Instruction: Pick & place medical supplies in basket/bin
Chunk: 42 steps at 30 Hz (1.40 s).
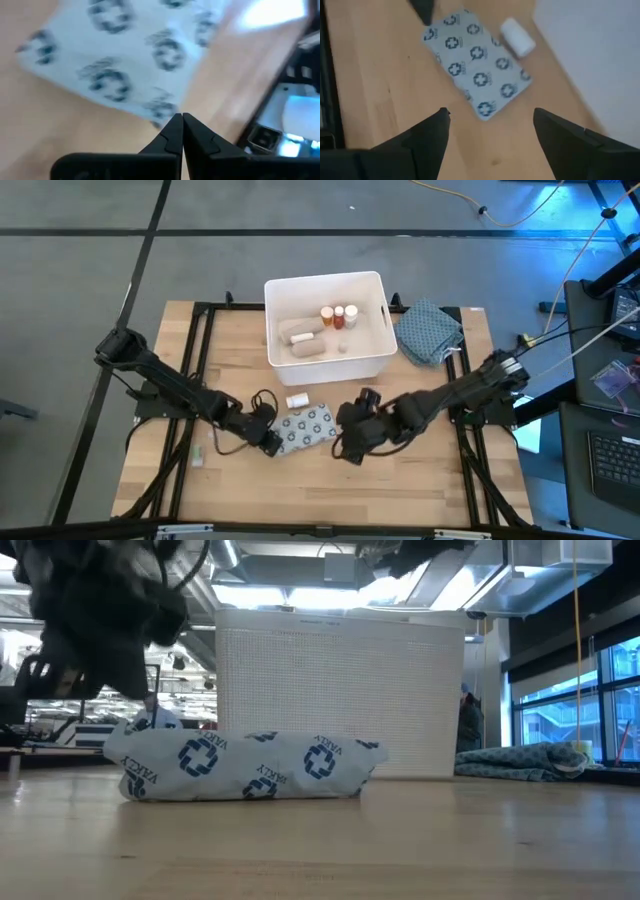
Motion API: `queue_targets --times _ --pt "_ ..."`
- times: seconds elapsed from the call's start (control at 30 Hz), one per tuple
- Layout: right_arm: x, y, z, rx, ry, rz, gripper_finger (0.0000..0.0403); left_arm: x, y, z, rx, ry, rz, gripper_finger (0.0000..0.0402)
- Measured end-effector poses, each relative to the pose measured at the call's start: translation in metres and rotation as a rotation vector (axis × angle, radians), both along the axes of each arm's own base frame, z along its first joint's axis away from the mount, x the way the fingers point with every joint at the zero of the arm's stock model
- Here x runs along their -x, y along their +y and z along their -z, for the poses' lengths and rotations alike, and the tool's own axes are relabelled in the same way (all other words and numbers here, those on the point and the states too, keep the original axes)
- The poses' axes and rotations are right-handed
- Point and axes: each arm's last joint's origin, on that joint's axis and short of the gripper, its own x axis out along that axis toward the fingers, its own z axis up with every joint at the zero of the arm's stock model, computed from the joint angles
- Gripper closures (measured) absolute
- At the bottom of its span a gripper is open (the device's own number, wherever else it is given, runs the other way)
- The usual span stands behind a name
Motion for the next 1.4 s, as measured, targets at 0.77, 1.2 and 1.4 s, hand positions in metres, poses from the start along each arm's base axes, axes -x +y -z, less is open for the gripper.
queue_targets --times 0.77,1.2,1.4 --pt "-0.053 0.049 0.086 -0.418 -0.076 0.415 0.0116 0.0 0.034 0.012 -0.509 0.171 -0.036 0.04" --pt "-0.055 0.057 0.118 -0.47 -0.001 0.566 0.0116 -0.015 0.006 0.031 -0.315 0.114 0.074 0.0399" --pt "-0.029 0.053 0.101 -0.382 0.141 0.566 0.0116 -0.013 -0.012 0.03 -0.25 0.056 0.066 0.0399"
